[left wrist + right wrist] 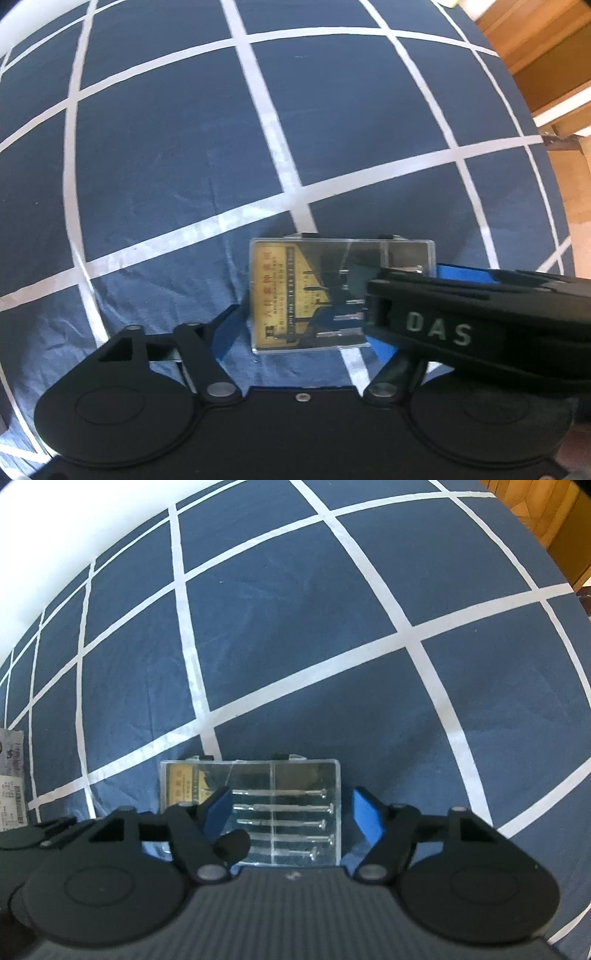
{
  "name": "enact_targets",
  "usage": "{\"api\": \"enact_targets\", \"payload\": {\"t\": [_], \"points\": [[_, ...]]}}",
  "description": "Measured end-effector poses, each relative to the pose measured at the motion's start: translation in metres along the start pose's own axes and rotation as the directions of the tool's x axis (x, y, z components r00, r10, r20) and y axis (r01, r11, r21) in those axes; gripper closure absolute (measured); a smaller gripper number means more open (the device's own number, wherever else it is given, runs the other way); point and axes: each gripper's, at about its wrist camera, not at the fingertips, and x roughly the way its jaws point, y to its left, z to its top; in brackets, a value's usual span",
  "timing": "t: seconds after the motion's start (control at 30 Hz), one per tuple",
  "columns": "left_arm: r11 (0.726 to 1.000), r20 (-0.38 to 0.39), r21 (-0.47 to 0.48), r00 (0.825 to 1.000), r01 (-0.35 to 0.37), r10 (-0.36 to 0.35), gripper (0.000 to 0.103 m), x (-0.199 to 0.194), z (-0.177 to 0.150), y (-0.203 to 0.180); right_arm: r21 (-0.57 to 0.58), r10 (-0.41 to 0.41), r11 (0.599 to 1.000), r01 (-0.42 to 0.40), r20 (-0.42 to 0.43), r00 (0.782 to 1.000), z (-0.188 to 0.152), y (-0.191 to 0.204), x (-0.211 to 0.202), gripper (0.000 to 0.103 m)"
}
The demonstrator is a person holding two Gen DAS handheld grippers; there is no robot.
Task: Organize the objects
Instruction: 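Close the right gripper on the clear screwdriver set case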
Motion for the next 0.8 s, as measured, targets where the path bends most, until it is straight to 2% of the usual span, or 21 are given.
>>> {"api": "enact_targets", "payload": {"t": [0.43, 0.8], "points": [[1.0, 0.017, -0.01, 1.0, -0.023, 0.023, 0.039, -0.01, -0.005, 0.002, 0.004, 0.009, 1.0, -0.009, 0.005, 1.0, -0.002, 0.006, -0.002, 0.041], [0.998, 0.087, -0.05, 0.995, -0.044, 0.048, 0.039, -0.052, -0.022, 0.018, -0.047, 0.039, 0.998, -0.037, 0.054, 0.998, -0.015, 0.037, -0.036, 0.041]]}}
